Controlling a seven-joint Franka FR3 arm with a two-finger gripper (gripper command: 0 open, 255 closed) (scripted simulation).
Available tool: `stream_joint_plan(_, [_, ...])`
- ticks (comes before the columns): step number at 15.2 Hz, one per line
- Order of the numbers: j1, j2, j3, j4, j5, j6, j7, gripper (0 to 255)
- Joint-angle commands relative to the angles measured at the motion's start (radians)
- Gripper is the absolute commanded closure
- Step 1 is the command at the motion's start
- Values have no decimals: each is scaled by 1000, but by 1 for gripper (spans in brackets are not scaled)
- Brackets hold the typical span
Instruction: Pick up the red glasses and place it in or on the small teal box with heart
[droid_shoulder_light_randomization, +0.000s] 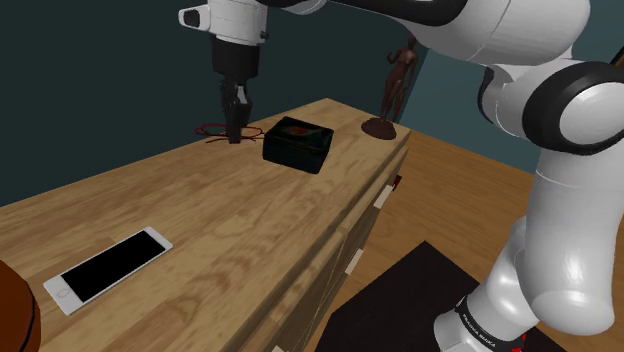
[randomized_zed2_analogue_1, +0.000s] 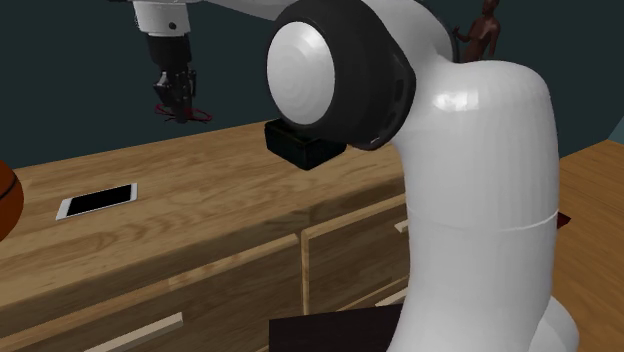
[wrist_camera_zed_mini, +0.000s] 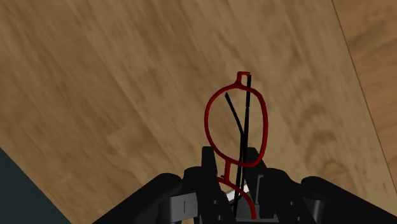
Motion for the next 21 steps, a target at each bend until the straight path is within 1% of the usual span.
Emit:
stream_joint_plan(1, [-32,-9,-12,-8,7,-3,-43,255])
stream_joint_plan(6, [-115,-44,-44,-54,26,6,-153,255])
stream_joint_plan(11, [-191,-49,-79,-58,37,0,-262,255])
stream_joint_plan(16, [-261,-25,-114,-20,41,-19,-366,255])
stream_joint_plan(21, [-327,31,-147,65,42,-54,-466,255])
